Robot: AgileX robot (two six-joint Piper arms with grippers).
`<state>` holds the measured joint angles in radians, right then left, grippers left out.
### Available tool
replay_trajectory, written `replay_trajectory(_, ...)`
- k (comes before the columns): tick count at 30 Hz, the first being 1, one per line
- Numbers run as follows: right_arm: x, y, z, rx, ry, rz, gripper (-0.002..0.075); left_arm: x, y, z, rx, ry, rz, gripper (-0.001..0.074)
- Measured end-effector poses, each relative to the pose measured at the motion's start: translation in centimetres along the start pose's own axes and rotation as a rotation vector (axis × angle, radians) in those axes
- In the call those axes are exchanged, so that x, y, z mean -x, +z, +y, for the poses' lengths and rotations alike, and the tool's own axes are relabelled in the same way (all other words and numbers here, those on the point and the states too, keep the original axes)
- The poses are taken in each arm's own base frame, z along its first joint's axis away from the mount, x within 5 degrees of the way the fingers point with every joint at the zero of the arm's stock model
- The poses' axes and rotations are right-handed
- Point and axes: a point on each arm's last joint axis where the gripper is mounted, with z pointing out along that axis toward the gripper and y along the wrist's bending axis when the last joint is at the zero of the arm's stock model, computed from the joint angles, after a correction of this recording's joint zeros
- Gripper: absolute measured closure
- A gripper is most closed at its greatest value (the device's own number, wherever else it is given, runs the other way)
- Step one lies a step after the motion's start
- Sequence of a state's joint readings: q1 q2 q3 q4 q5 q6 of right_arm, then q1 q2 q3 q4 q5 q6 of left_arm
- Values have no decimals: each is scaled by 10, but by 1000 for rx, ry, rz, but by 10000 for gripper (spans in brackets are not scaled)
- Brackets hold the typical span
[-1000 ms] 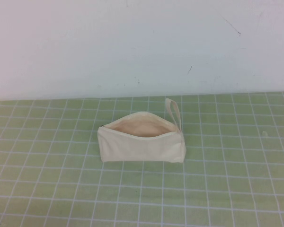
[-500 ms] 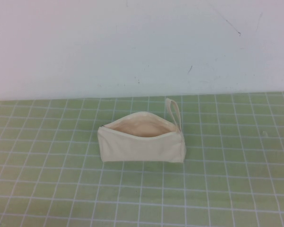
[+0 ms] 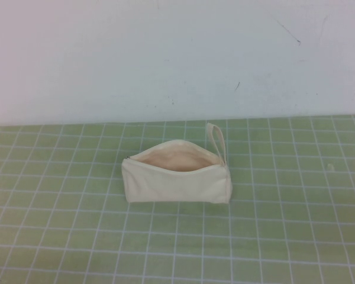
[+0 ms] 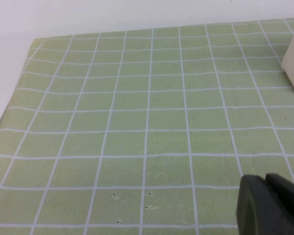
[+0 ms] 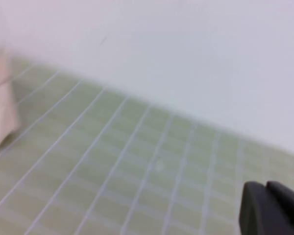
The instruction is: Put eraser into pencil case
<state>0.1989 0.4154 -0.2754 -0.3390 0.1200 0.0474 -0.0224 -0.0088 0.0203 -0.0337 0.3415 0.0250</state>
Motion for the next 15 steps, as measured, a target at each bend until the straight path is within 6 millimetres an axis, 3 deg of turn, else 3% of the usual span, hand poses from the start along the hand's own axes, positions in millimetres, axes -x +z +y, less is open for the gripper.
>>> replay_trajectory(5,-46,-19,5,-158,23,-156,725,0,0,0,0,0,0,736)
replay_trajectory(8,-61,-21,8,-196,27,-177,725,0,0,0,0,0,0,736)
replay_trajectory(15,-63,-23,10,-208,29,-230,725,0,0,0,0,0,0,736)
